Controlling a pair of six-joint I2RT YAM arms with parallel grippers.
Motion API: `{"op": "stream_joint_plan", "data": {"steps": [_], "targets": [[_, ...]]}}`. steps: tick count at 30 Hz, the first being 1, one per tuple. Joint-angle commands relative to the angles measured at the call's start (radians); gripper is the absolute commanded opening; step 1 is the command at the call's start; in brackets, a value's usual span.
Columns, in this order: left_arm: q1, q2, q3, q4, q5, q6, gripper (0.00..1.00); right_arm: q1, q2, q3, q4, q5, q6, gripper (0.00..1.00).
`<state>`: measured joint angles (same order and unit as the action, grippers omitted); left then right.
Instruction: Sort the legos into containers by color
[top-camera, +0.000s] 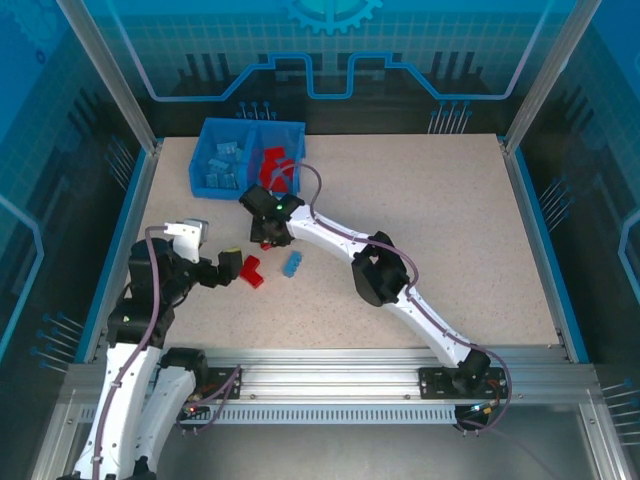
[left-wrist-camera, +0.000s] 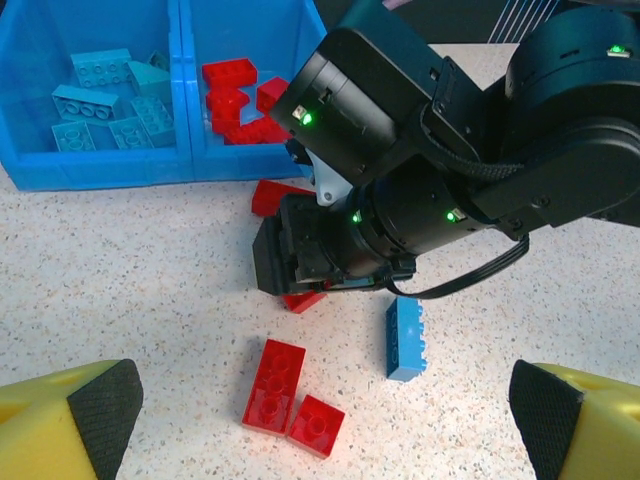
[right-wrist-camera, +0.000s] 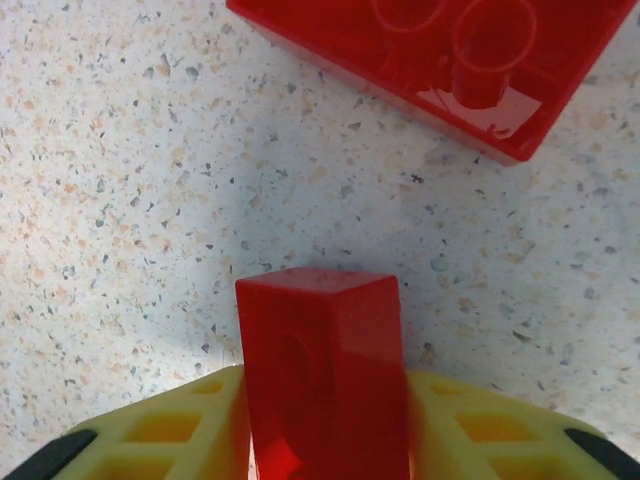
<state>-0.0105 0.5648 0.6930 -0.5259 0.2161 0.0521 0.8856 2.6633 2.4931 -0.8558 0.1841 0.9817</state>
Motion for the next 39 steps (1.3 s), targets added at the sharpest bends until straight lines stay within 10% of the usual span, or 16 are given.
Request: {"op": "stream_joint_plan", "data": {"steps": [1, 16, 34, 39], "targets": [[-0.006, 0.017, -0.02, 0.033, 0.029, 0.008, 0.99, 0.006, -0.035, -0.037, -0.053, 0.042, -0.061, 0.33], [-0.003, 0.026, -0.026, 0.049, 0.018, 0.017, 0.99, -0.04, -0.449, -0.357, 0.132, 0.216, -0.444, 0.25], [-0.003, 0.038, -0.027, 0.042, 0.003, 0.014, 0.99, -0.138, 0.001, 0.274, 0.397, 0.254, -0.606, 0.33], [-0.003, 0.039, -0.027, 0.037, -0.001, 0.017, 0.99, -0.144, 0.034, 0.339, 0.548, 0.287, -0.603, 0.64]]}}
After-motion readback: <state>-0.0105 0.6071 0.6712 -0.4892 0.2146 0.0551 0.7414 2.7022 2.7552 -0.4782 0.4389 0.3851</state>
